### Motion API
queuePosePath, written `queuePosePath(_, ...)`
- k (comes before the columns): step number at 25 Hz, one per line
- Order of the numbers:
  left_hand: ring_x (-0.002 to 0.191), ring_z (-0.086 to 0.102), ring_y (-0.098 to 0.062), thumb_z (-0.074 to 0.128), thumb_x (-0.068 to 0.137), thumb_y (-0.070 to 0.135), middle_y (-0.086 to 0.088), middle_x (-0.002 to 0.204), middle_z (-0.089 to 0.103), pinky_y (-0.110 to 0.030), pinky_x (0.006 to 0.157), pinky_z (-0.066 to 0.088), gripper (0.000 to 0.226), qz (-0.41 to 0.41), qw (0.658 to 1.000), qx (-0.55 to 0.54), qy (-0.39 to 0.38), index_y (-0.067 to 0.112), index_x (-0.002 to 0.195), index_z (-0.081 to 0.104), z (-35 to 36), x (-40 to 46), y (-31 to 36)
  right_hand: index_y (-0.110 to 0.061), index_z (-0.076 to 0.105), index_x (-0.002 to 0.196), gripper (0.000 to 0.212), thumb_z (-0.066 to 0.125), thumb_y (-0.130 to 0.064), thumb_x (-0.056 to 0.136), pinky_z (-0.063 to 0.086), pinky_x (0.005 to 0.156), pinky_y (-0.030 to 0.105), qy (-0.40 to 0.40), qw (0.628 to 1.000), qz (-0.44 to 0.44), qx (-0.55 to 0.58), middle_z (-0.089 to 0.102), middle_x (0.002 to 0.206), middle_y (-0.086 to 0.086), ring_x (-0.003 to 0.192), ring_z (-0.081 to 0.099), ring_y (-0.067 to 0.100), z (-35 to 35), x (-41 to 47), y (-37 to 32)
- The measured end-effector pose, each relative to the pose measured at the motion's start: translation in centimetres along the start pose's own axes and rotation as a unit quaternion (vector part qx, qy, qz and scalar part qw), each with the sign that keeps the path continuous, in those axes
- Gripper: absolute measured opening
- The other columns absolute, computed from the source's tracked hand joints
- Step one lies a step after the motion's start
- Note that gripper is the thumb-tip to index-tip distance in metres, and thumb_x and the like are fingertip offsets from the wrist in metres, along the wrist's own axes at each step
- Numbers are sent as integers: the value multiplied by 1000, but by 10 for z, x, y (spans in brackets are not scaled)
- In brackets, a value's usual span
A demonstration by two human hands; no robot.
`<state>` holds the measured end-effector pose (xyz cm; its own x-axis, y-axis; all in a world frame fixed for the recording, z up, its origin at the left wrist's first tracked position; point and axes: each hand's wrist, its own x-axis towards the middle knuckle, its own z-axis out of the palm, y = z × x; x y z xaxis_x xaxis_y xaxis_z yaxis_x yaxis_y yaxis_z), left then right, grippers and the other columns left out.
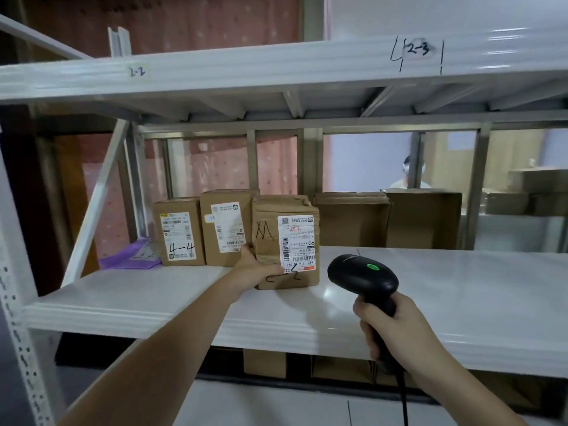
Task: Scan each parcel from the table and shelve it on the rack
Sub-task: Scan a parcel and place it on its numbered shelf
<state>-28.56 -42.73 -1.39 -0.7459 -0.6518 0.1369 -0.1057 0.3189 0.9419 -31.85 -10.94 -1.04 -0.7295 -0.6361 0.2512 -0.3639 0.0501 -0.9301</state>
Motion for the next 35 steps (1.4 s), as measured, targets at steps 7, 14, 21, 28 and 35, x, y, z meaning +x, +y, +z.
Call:
queuePosePath(7, 127, 58, -21, 103, 51, 40, -1, 137, 60, -37, 110, 45, 115, 8, 996, 2, 87, 17, 138, 31, 15, 8, -2, 4, 55, 80, 29, 59, -21, 94, 48, 54, 41, -6, 1000, -6, -3, 53, 53, 18, 47, 48, 30, -4, 3, -1)
queuePosePath(14, 122, 64, -24, 91, 23, 68, 0, 133, 65, -48, 103, 56, 129, -24, 987, 24, 156, 17, 132, 46, 24, 37, -11, -1, 54, 76, 26, 59, -20, 94, 45, 51, 36, -6, 1000, -4, -12, 52, 51, 16, 45, 47, 27, -12, 1, 1)
queuePosePath(21, 123, 60, -35, 93, 55, 60, -12, 142, 54, -50, 99, 55, 114, -69, 973, 50, 215, 6, 140, 40, 26, 36, -2, -2, 54, 77, 22, 59, -17, 93, 46, 50, 34, 7, 1000, 1, -11, 52, 52, 15, 43, 47, 26, -27, 0, 3)
queuePosePath(28, 122, 62, -36, 89, 71, 52, -13, 139, 60, -47, 97, 55, 97, -79, 968, 90, 222, 5, 142, 43, 30, 43, 3, -1, 53, 79, 22, 58, -17, 93, 48, 49, 31, 15, 1000, 0, -25, 52, 52, 14, 44, 47, 25, -28, -4, 2)
queuePosePath(35, 94, 69, -22, 71, 91, 50, 0, 104, 77, -32, 74, 55, 29, 34, 969, 204, 136, 26, 105, 79, 43, 22, 16, -3, 55, 77, 21, 58, -15, 93, 53, 59, 38, 49, 997, -15, -56, 53, 48, 10, 46, 51, 26, -35, -19, -3)
